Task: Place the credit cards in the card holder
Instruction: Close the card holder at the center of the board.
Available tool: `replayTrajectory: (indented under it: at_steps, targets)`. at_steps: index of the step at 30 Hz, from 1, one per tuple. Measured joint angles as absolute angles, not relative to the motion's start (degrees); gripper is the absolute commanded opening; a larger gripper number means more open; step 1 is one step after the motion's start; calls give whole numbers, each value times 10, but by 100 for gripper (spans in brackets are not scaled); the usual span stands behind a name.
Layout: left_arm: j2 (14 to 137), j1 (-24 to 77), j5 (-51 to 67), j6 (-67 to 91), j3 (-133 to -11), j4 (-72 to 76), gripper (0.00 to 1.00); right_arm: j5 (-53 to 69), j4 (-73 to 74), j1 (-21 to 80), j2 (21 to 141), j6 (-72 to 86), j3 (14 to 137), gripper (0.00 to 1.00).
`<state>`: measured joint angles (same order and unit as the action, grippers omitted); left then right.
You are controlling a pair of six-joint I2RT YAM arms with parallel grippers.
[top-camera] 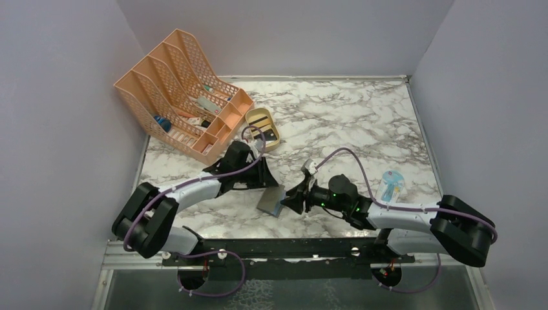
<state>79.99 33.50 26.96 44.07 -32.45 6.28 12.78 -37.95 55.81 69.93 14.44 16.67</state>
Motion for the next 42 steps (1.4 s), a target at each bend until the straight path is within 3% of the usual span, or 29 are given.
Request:
replayTrajectory:
  at_steps: [14,20,26,30,34,42]
  targets:
    - [775,336,199,343,-365,-74,35,76,-213,558,616,485,172,37]
    - [799,356,199,339,-342,-84,34,63,-183,558,634,561,176,34]
    - [802,375,192,358,-335,-78,25,44,-147,558,660,609,196,28]
    - [793,380,186,393,-314,-49,25,26,-132,558,666,639,197,24]
    - [778,386,184,437,-282,-3,24,14,-133,558,666,659,196,24]
    - [779,391,184,475,-260,46,23,7,-105,558,681,633,214,34]
